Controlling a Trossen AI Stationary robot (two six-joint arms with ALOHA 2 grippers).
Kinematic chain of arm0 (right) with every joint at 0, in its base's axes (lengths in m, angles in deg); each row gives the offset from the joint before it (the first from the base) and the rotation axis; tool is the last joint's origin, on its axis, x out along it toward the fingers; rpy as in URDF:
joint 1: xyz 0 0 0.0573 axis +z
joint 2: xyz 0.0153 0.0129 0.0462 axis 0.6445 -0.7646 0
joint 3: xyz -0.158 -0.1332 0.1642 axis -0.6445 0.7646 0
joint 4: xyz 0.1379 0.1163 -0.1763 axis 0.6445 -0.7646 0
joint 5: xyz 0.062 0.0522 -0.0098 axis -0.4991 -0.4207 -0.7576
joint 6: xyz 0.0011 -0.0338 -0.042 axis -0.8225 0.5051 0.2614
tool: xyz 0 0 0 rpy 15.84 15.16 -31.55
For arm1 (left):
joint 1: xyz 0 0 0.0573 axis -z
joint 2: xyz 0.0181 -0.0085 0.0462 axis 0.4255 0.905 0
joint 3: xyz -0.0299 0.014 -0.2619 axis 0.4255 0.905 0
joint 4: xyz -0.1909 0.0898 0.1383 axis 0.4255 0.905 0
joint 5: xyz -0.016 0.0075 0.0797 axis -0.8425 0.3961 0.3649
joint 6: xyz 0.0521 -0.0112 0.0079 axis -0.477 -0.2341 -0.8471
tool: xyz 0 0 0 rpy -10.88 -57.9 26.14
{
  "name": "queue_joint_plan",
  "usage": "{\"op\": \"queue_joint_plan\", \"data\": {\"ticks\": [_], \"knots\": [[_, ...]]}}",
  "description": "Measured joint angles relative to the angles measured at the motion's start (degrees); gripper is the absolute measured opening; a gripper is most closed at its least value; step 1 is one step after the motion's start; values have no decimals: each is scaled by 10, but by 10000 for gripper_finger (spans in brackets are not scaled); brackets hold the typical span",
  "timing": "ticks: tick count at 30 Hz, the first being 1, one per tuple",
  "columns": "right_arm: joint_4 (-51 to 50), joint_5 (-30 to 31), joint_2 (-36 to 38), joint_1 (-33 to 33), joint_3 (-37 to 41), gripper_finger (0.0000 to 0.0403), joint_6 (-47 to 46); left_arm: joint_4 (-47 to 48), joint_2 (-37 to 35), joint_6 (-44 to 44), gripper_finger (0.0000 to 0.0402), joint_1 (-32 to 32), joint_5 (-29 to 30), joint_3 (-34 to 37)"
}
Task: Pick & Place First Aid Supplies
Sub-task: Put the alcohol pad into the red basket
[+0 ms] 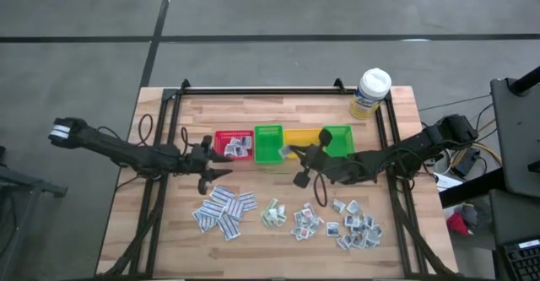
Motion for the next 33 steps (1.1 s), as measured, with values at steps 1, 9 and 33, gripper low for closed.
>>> {"op": "queue_joint_plan", "data": {"ticks": [1,9,33], "knots": [[5,12,0,0,0,8,2,-13,8,-3,170,0,0,0],[26,36,0,0,0,8,11,-114,73,-21,170,0,25,0],[81,35,0,6,0,8,64,-132,304,-95,170,-8,62,-207]]}}
